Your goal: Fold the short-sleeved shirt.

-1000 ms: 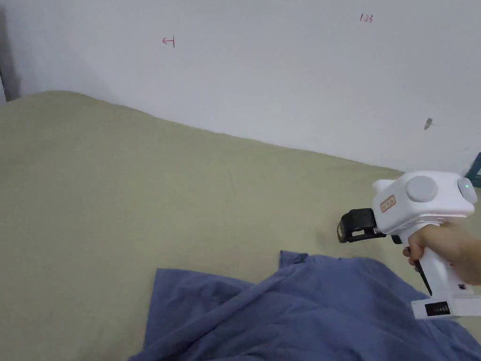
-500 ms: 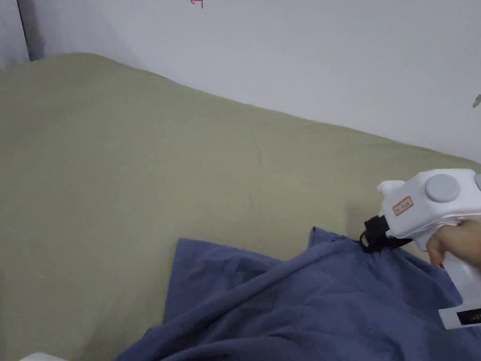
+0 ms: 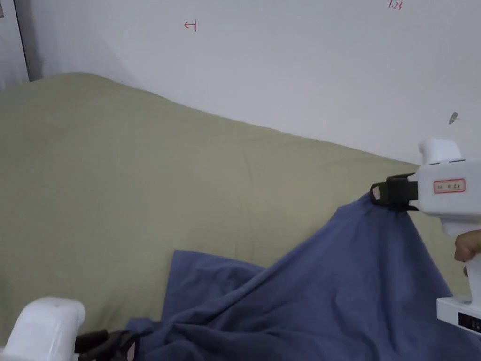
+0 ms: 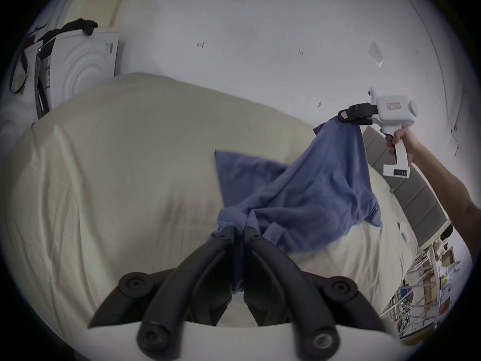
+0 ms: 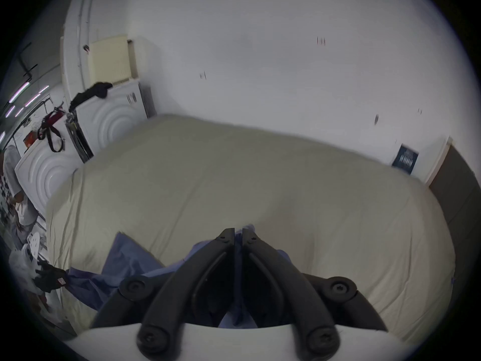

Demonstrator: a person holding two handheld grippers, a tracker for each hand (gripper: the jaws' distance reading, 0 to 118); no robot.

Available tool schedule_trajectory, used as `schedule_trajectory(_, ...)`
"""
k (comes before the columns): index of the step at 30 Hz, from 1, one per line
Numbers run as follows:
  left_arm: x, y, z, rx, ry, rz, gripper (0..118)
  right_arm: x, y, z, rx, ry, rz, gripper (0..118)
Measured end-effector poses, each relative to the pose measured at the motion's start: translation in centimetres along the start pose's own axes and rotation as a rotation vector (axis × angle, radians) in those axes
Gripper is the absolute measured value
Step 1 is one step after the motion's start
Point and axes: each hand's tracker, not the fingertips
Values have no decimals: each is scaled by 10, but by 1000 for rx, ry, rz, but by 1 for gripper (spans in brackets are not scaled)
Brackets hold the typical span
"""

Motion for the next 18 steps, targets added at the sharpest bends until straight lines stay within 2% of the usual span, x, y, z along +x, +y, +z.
schedule_trajectory(7,25,106,-3,146,-95,-113,5,-2,61,60,214,-47,18,6)
schedule_trajectory(13,48,222,1,248,-72,-261,5,9,118,97,360,-160,36,6)
schedule_trajectory(16,62,283,-2,283,-1,-329,5,17,147,110,425,-222,37,6)
schedule_trajectory(18,73,320,-5,299,11,-342,5,25,168,116,457,-242,7,6)
